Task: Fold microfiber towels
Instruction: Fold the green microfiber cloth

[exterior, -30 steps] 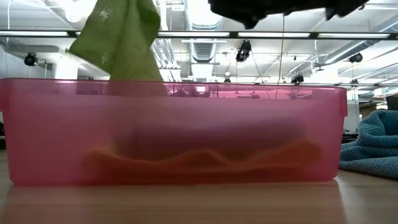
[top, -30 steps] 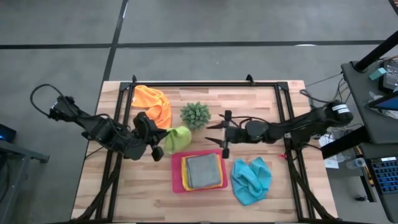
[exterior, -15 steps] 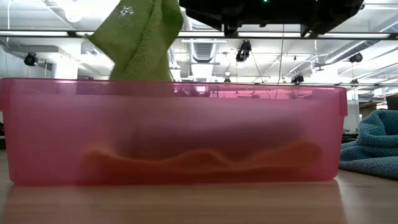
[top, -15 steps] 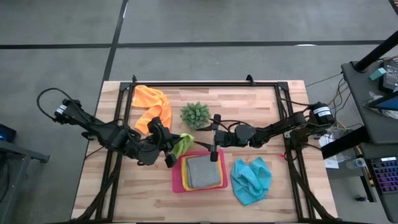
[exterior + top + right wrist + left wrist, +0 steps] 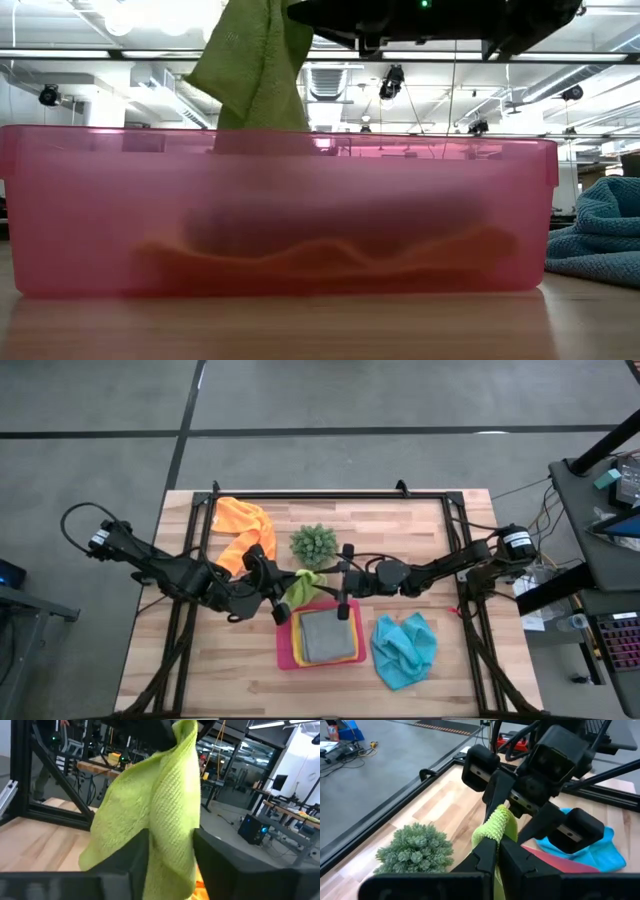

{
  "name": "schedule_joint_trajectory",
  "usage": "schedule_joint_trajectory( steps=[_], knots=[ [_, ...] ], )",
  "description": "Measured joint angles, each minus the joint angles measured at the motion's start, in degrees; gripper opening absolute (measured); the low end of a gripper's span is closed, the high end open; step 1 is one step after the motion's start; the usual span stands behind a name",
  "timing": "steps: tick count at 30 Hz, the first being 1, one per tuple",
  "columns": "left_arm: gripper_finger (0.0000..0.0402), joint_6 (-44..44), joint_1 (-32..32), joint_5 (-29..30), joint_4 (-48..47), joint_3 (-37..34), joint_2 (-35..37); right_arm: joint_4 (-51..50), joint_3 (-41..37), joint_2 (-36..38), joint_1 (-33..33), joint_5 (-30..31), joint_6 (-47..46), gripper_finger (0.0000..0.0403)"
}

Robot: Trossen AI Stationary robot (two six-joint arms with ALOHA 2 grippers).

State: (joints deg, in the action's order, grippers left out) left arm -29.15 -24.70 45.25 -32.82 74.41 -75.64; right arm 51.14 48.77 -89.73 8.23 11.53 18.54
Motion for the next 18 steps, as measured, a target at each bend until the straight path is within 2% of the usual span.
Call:
schedule_joint_trajectory(
  steps=[5,6,11,18],
  knots=[
    [0.0,-0.17,0.19,0.0,0.0,0.0,0.0,-0.58,0.66,0.36,0.18,0.04,2.25,0.0032],
    [0.0,-0.37,0.24,-0.01,0.0,0.0,0.0,-0.88,0.66,0.78,0.27,0.04,2.79,0.0021],
    [0.0019,-0.44,0.28,-0.99,-0.52,0.0,0.0,-9.08,0.6,5.77,0.39,0.02,0.02,0.001],
    [0.0118,-0.56,0.34,-6.73,-4.63,-0.99,0.0,-23.37,0.48,12.43,0.62,0.02,-2.13,0.0009]
  ],
)
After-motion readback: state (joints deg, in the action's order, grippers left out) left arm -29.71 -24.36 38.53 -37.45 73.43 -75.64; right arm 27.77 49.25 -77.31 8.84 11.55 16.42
